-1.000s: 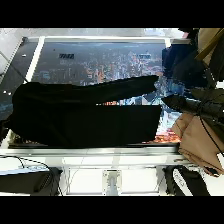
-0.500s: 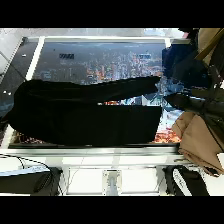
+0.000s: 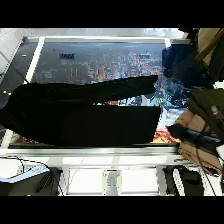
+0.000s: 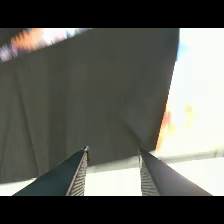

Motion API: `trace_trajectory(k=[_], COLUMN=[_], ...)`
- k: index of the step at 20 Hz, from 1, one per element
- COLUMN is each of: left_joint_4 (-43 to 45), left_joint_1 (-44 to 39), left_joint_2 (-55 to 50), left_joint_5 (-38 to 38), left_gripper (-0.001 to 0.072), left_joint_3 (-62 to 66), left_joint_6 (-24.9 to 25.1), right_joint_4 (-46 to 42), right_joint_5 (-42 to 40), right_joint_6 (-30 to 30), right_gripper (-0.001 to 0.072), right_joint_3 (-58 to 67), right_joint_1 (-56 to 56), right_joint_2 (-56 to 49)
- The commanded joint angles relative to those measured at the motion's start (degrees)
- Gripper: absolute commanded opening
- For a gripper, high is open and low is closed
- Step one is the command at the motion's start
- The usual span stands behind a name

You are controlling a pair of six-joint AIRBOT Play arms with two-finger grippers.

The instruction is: Fold the clothes and pants, and hang the long-sleeved shirts on hangers.

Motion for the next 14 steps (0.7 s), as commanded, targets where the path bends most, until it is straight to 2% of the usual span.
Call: trace_trajectory(k=[1, 6, 10, 12, 14], left_joint_4=[0.9, 0.9, 0.9, 0.9, 0.9], left_joint_1=[0.2, 0.2, 0.2, 0.2, 0.2], left_joint_2=[1.1, 1.1, 1.1, 1.1, 1.1], left_joint_5=[-2.6, -3.5, -3.6, -3.8, -4.2], left_gripper=[0.0012, 0.0012, 0.0011, 0.0011, 0.0011], left_joint_3=[0.0, 0.0, 0.0, 0.0, 0.0], left_joint_6=[-1.6, -2.9, -2.9, -2.9, -2.8], right_joint_4=[3.4, 5.8, 5.2, 4.2, -3.6], right_joint_5=[0.0, -5.9, -6.2, -6.1, -4.7], right_joint_6=[-3.7, -15.9, -22.5, -24.0, -24.0], right_gripper=[0.0372, 0.0372, 0.0369, 0.0353, 0.0347], right_joint_3=[-10.3, -7.8, -3.8, 0.3, 6.4], right_joint_1=[0.1, 0.1, 1.1, 5.9, 15.1], right_joint_2=[-4.0, -20.1, -31.1, -35.5, -39.4])
